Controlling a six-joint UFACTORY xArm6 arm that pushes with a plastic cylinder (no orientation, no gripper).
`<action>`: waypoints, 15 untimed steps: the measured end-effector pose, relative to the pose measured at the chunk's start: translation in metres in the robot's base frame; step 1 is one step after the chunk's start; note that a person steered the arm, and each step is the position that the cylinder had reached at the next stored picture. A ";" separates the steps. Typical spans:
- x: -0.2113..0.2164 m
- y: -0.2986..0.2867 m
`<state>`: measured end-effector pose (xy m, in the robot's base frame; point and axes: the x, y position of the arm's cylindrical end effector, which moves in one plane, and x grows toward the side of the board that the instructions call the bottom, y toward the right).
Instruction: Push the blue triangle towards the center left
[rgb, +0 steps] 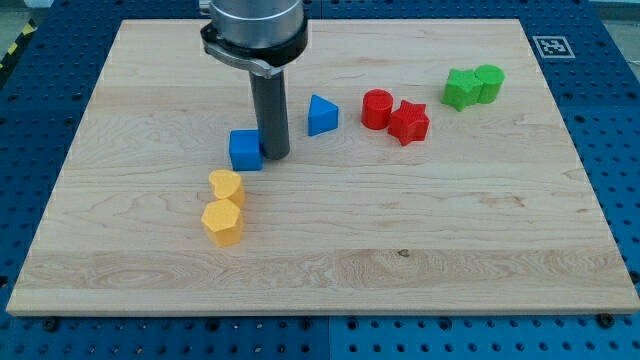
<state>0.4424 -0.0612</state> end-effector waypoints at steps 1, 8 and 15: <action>0.000 -0.015; -0.035 0.082; -0.083 0.059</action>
<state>0.3590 -0.0021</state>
